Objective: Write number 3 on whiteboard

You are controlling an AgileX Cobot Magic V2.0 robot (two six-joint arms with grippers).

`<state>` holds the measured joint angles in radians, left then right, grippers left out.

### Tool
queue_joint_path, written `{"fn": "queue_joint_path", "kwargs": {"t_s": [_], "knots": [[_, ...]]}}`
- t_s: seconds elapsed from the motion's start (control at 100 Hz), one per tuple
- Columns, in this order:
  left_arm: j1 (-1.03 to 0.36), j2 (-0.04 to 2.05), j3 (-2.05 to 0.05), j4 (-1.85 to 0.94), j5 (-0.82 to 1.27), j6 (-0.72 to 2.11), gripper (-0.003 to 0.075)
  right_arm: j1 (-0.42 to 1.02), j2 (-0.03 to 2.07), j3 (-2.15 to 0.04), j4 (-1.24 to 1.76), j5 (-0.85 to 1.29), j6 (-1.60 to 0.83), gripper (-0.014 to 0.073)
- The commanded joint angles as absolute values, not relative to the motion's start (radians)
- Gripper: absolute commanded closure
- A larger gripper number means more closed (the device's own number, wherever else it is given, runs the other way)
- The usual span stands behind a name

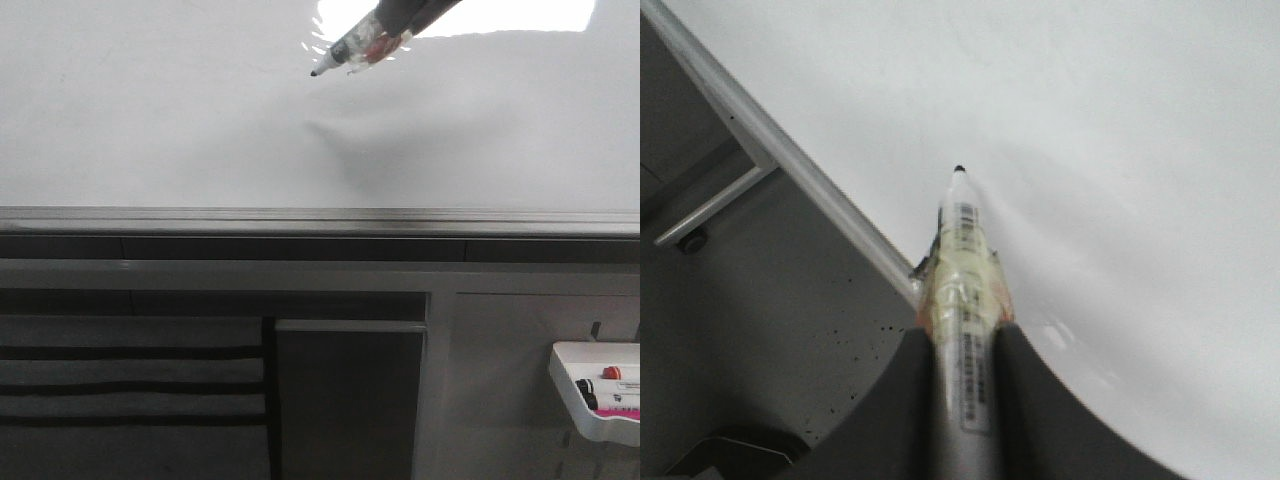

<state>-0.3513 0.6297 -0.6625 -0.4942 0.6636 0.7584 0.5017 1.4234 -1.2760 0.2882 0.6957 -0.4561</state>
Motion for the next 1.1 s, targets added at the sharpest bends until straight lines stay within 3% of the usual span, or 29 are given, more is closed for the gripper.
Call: {"fn": "queue_joint_path", "kwargs": {"t_s": [0.0, 0.23, 0.41, 0.66, 0.95, 1.09], "knots": [[-0.349, 0.627, -0.689, -0.526, 0.602, 0.752, 0.0352, 0.494, 1.414, -1.313, 0.290, 0.607, -0.451, 0.0573], [-0.349, 0.627, -0.689, -0.526, 0.602, 0.752, 0.0352, 0.461, 1.463, -1.313, 0.272, 0.539, -0.451, 0.0573], [-0.349, 0.627, -0.689, -0.526, 0.602, 0.752, 0.0352, 0.376, 1.447, -1.301, 0.272, 0.686, -0.449, 0.0573], [-0.349, 0.627, -0.689, -0.526, 0.600, 0.752, 0.0352, 0.460, 1.488, -1.257, 0.278, 0.513, -0.449, 0.0573], [-0.349, 0.627, -0.689, -0.526, 0.596, 0.752, 0.0352, 0.409, 1.456, -1.234, 0.280, 0.666, -0.449, 0.0573], [-0.349, 0.627, -0.689, -0.526, 0.596, 0.752, 0.0352, 0.476, 1.467, -1.186, 0.290, 0.590, -0.451, 0.0573]]}}
